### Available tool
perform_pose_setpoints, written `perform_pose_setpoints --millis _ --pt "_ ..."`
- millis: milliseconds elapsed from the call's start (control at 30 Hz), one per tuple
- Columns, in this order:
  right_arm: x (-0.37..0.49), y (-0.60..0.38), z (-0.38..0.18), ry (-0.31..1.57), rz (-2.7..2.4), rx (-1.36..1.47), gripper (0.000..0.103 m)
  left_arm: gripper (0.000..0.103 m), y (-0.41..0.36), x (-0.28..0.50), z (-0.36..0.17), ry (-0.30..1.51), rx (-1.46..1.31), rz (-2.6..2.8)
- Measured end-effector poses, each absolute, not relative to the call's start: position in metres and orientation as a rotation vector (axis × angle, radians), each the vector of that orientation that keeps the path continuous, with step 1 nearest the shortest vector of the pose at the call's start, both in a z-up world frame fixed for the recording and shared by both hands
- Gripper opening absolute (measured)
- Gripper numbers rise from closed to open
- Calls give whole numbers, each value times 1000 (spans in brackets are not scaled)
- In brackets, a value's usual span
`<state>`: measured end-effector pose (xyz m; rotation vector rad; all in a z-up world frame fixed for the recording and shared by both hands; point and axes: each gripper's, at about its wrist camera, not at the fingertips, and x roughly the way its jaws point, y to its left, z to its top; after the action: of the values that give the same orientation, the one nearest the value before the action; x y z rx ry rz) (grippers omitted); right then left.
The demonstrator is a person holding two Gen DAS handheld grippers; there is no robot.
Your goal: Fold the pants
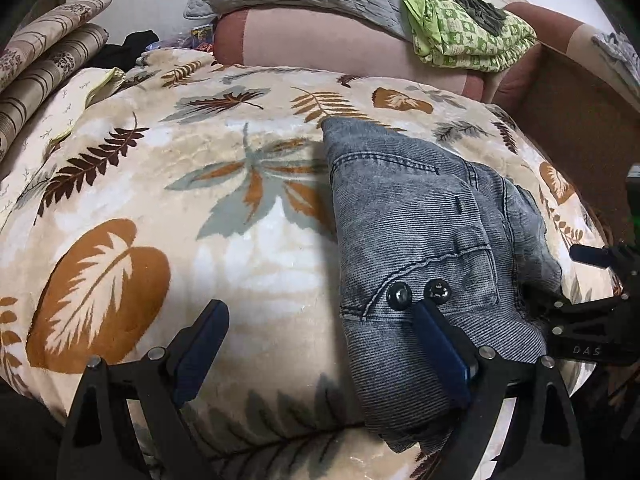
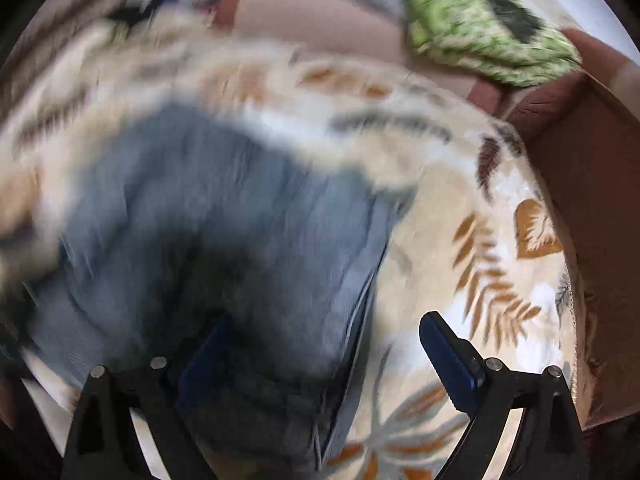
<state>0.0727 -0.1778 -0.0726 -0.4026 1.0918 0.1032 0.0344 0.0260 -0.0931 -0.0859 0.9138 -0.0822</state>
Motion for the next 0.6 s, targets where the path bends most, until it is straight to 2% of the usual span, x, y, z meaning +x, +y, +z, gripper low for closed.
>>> perform_pose_setpoints --millis 267,367,400,467,600 --pt "50 -184 -34 999 90 -332 96 93 27 32 -91 904 -74 -78" --pt "45 -183 -71 1093 128 -362 96 93 25 32 -92 906 -69 -77" --pt "43 -188 -73 1068 124 -326 103 93 25 31 -91 897 -63 -77" --pt "47 -196 -66 1097 102 -271 102 93 26 30 -91 890 -59 -76" --pt "36 -195 -37 1024 106 -294 102 93 32 29 -87 884 -101 -75"
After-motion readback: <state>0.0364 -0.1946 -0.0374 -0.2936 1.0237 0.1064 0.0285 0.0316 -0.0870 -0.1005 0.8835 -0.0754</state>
